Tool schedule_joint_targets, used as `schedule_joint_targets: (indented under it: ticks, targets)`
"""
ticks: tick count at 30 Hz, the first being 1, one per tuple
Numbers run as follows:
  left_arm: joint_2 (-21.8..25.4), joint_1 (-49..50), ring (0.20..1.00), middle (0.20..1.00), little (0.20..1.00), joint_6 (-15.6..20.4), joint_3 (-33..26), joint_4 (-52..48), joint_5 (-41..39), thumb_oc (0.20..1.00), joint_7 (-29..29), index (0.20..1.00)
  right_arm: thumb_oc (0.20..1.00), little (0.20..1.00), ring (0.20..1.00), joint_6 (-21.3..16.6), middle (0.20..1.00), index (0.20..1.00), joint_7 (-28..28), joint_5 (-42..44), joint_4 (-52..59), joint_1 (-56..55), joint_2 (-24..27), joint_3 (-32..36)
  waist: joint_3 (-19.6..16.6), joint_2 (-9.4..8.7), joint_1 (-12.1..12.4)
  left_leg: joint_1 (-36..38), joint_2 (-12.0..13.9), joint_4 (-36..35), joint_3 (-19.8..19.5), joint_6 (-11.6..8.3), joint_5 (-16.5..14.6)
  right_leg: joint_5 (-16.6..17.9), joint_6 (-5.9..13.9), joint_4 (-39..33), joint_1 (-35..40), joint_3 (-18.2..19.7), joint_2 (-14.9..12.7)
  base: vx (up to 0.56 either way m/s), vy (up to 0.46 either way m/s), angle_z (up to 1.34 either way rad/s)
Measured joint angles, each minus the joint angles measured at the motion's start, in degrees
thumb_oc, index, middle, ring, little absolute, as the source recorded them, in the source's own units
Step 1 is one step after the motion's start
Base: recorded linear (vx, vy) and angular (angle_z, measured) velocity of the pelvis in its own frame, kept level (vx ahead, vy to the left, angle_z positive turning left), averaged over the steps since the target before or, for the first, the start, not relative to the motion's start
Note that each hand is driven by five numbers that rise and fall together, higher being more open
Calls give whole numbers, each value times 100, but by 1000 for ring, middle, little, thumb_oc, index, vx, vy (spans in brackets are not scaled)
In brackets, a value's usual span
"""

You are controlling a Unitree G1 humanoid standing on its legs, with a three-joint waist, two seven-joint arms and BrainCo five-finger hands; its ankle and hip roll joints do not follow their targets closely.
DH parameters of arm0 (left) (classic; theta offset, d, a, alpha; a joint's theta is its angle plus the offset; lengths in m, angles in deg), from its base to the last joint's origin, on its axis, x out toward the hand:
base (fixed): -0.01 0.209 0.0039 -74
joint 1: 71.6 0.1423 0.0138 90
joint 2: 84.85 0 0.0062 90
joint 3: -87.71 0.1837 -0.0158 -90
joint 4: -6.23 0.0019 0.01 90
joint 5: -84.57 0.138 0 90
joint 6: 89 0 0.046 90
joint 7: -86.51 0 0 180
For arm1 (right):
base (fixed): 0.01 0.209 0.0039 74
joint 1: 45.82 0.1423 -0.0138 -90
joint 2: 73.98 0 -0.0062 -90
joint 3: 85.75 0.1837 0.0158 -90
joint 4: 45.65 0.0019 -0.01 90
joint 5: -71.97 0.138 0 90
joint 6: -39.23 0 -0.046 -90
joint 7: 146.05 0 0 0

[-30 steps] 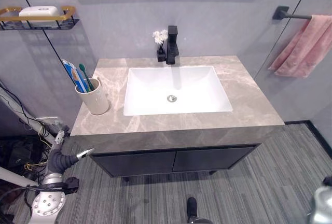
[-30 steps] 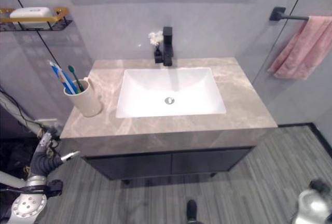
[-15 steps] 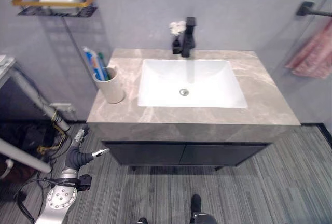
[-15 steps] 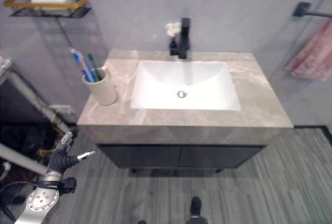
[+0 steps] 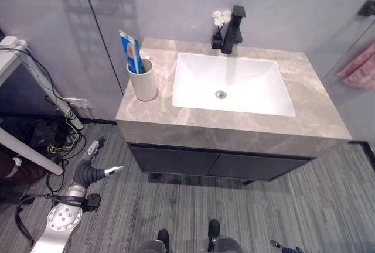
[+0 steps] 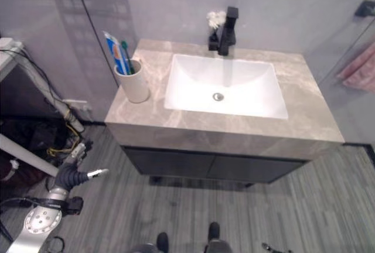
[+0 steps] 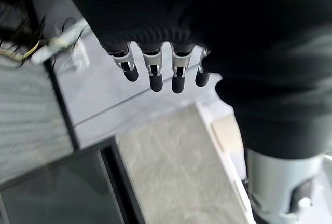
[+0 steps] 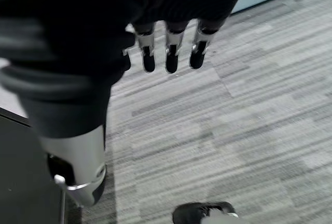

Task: Put brush and paste in cup on sink, flatten towel.

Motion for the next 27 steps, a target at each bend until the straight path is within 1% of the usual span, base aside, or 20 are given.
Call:
schedule_joint_targets:
  ticks: [2,3,4,5,6,7,9,10,12,14,15,17,18,19,20,21,22,27]
  targets:
    - [-147,-151,1000,1000,1000,0,-2,3,-68,1000,46,1000,1000,1000,1000,63,1000,1000,126,-121,-113,-5,46,-226,151,245,-94,336,33,-260,-180,81,118,-294,228,676,-169,22,15,189,-17,19]
    - [-206,-214,1000,1000,1000,5,-5,-10,-69,1000,69,1000,1000,1000,1000,92,1000,1000,193,-222,-195,13,54,-273,159,290,-125,386,66,-317,-208,86,127,-370,244,713,-216,76,52,191,-49,36]
    - [-210,-323,1000,1000,1000,23,-5,-46,-73,1000,112,1000,1000,1000,1000,132,1000,1000,249,-279,-317,4,20,-392,133,291,-152,373,54,-330,-336,66,130,-320,229,315,-202,210,89,200,-66,45]
    - [-201,-393,1000,1000,1000,22,-11,-45,-75,1000,146,1000,1000,1000,1000,181,1000,1000,284,-352,-366,-3,-7,-404,143,291,-193,373,21,-354,-425,66,133,-226,220,98,-200,248,76,202,-67,74]
    - [-226,-472,1000,1000,1000,18,18,-31,-141,1000,201,1000,1000,1000,1000,258,1000,1000,362,-597,-574,-31,-11,-588,85,174,-238,417,-12,-413,-603,-5,136,97,102,-210,-92,356,123,228,-99,69]
    - [-249,-471,1000,1000,1000,17,58,-37,-185,1000,243,1000,1000,1000,1000,302,1000,1000,397,-706,-637,-60,0,-601,76,210,-241,506,33,-494,-669,-47,160,174,-58,-316,77,297,180,162,-71,46]
    - [-215,-343,1000,1000,1000,8,46,-142,-285,1000,362,1000,1000,1000,1000,353,1000,1000,456,-961,-700,-20,60,-736,63,338,-183,583,192,-544,-708,-197,150,182,-87,-521,264,177,321,218,-112,19]
    - [-229,-318,1000,1000,1000,8,44,-216,-374,1000,419,1000,1000,1000,1000,379,1000,1000,505,-1181,-748,-24,92,-850,13,416,-191,632,292,-541,-796,-265,128,198,-168,-684,449,41,410,263,-150,33]
    - [-219,-223,1000,1000,1000,7,26,-293,-659,1000,493,1000,1000,1000,1000,448,1000,1000,585,-1355,-677,-13,136,-868,-41,513,-188,730,406,-543,-832,-342,80,190,-225,-734,573,-7,515,152,-90,18]
    - [-230,-159,1000,1000,1000,-8,34,-295,-876,1000,575,1000,1000,1000,1000,453,1000,1000,604,-1380,-564,22,169,-861,-121,598,-193,741,465,-543,-868,-380,55,151,-299,-733,584,-35,576,161,-106,8]
    - [-228,-161,1000,1000,1000,-71,39,-303,-992,1000,630,1000,1000,1000,1000,463,1000,1000,609,-1387,-518,77,195,-852,-183,686,-230,694,508,-543,-939,-399,43,113,-320,-735,577,-122,607,203,-138,15]
    - [-225,-169,1000,1000,1000,-117,37,-377,-1138,1000,640,1000,1000,1000,1000,461,1000,1000,609,-1385,-499,94,196,-839,-229,739,-234,688,545,-543,-938,-426,26,90,-326,-735,569,-126,643,124,-83,6]
    - [-223,-160,598,598,598,-120,35,-444,-1211,598,644,598,1000,1000,1000,461,1000,1000,614,-1381,-512,93,197,-823,-279,769,-225,683,569,-544,-935,-447,13,72,-360,-733,560,-126,669,72,-45,-2]
    - [-222,-159,558,558,558,-121,35,-449,-1267,558,646,558,1000,1000,1000,463,1000,1000,614,-1371,-511,89,202,-821,-307,796,-225,680,587,-544,-936,-455,7,61,-368,-735,558,-127,682,101,-58,-1]
    - [-222,-150,467,467,467,-124,35,-450,-1334,467,647,467,1000,1000,1000,463,1000,1000,614,-1361,-511,81,207,-820,-341,817,-226,668,602,-545,-936,-477,-7,38,-365,-734,542,-127,693,68,-36,-2]
    - [-226,-151,200,200,200,-128,37,-449,-1433,200,649,200,1000,1000,1000,464,1000,1000,615,-1350,-517,64,214,-820,-388,857,-228,657,616,-546,-934,-484,-10,15,-369,-734,531,-128,710,123,-65,-3]
    - [-230,-149,200,200,200,-147,38,-450,-1545,200,650,200,1000,1000,1000,467,1000,1000,619,-1349,-529,15,229,-822,-497,902,-233,546,631,-573,-934,-489,-14,15,-376,-734,434,-128,721,148,-69,-1]
    - [-222,-144,200,200,200,-167,39,-569,-1815,200,649,200,1000,1000,1000,484,1000,1000,710,-1375,-564,-87,238,-869,-612,987,-234,444,639,-572,-942,-516,9,32,-403,-761,330,-142,732,77,-26,1]
